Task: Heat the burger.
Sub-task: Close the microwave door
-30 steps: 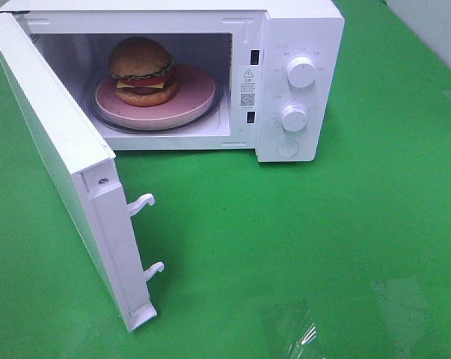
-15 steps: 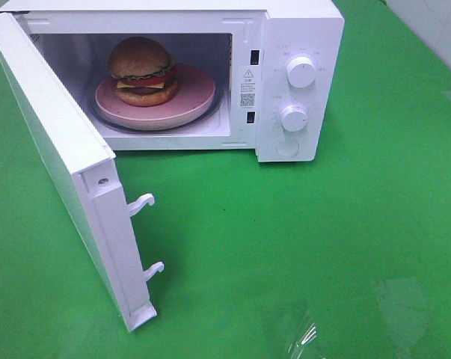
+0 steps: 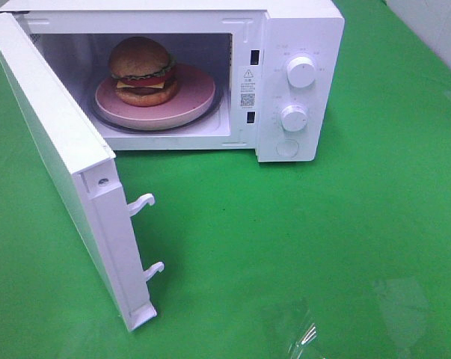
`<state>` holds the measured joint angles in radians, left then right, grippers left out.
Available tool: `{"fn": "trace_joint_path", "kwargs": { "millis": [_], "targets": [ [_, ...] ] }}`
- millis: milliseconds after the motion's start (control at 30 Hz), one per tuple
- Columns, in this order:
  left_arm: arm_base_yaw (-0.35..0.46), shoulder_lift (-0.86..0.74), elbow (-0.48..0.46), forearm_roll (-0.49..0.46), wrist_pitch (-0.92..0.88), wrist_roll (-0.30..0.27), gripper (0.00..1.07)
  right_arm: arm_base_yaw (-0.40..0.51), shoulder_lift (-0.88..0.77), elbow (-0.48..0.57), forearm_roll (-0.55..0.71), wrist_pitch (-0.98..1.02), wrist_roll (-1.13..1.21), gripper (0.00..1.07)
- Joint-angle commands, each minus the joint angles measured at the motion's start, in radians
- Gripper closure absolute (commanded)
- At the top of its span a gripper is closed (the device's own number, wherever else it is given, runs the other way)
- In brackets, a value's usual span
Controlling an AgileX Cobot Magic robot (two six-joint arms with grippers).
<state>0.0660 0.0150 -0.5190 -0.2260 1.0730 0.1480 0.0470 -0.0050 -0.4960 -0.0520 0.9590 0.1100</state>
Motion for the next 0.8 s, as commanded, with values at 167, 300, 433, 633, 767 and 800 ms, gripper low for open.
{"fn": "trace_joint_path", "kwargs": {
  "millis": [167, 300, 433, 633, 767, 800],
  "targets": [
    [0.002, -0.002, 0.003, -0.002, 0.000, 0.001, 0.26, -0.009, -0.025, 0.002, 0.007, -0.002, 0.012, 0.40],
    [0.002, -0.002, 0.003, -0.002, 0.000, 0.001, 0.26, -0.009, -0.025, 0.002, 0.007, -0.002, 0.011, 0.40],
    [0.002, -0.002, 0.003, -0.002, 0.000, 0.001, 0.26, -0.009, -0.025, 0.002, 0.007, -0.002, 0.011, 0.40],
    [0.002, -0.002, 0.003, -0.002, 0.000, 0.001, 0.26, -0.009, -0.025, 0.002, 0.007, -0.002, 0.011, 0.40],
    [0.002, -0.002, 0.003, -0.002, 0.000, 0.001, 0.26, -0.009, -0.025, 0.002, 0.007, -0.002, 0.011, 0.40],
    [0.002, -0.002, 0.003, -0.002, 0.000, 0.001, 0.26, -0.009, -0.025, 0.002, 0.007, -0.002, 0.012, 0.40]
  ]
}}
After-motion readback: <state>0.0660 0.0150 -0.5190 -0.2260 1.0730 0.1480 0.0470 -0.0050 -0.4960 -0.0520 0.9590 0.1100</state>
